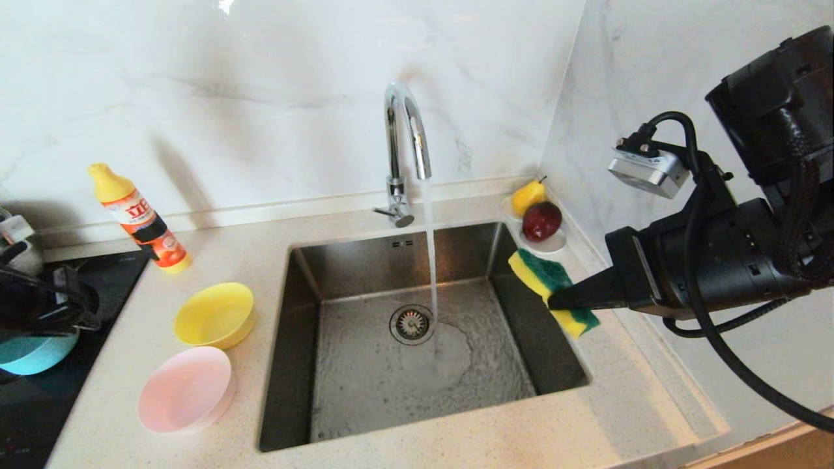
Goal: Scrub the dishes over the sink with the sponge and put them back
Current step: Wash the bowl
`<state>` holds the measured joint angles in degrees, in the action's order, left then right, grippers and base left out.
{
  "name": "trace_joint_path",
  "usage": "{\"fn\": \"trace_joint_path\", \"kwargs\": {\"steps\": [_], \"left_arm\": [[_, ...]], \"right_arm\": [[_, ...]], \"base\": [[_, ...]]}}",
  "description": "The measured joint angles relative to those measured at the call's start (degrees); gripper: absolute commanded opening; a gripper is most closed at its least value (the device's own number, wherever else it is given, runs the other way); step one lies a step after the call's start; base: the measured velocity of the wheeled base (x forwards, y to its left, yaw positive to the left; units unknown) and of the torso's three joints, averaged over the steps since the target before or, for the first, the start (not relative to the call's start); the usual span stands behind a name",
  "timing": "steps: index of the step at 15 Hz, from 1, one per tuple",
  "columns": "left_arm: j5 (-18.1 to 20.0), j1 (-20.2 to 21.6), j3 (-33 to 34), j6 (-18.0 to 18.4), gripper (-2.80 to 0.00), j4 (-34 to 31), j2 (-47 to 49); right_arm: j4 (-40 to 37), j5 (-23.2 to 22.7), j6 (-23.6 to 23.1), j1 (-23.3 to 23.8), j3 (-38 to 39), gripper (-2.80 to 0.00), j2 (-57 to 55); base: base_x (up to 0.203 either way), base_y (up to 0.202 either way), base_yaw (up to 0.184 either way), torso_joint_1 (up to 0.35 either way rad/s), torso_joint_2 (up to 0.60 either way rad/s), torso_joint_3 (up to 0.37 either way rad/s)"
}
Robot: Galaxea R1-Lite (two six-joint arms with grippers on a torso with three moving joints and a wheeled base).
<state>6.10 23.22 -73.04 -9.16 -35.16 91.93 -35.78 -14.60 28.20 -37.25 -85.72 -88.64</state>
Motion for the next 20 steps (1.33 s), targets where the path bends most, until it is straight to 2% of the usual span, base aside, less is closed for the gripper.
{"fn": "trace_joint_path", "kwargs": {"steps": [6,8,13,20], "left_arm": [[-3.45,-3.36,2.17,0.03,0.0,3.39,7.52],[-3.8,-4.26,2.65,-0.58,0.0,3.84,10.27],[-4.8,-5.98,4.21,-2.87,0.0,9.7,15.34],[-5.62,-6.36,4.26,-4.43,0.0,11.66,20.07]], "right_arm": [[-0.13,0.05,0.16,0.02,0.11,-2.8,-0.11],[-0.05,0.02,0.2,0.02,0.12,-2.8,-0.11],[-0.25,0.11,0.22,0.0,0.2,-2.8,0.44],[-0.24,0.13,0.09,0.1,0.61,-2.8,1.07]], "base": [[0.0,0.0,0.0,0.0,0.0,0.0],[0.0,0.0,0.0,0.0,0.0,0.0],[0.0,0.0,0.0,0.0,0.0,0.0],[0.0,0.0,0.0,0.0,0.0,0.0]]}}
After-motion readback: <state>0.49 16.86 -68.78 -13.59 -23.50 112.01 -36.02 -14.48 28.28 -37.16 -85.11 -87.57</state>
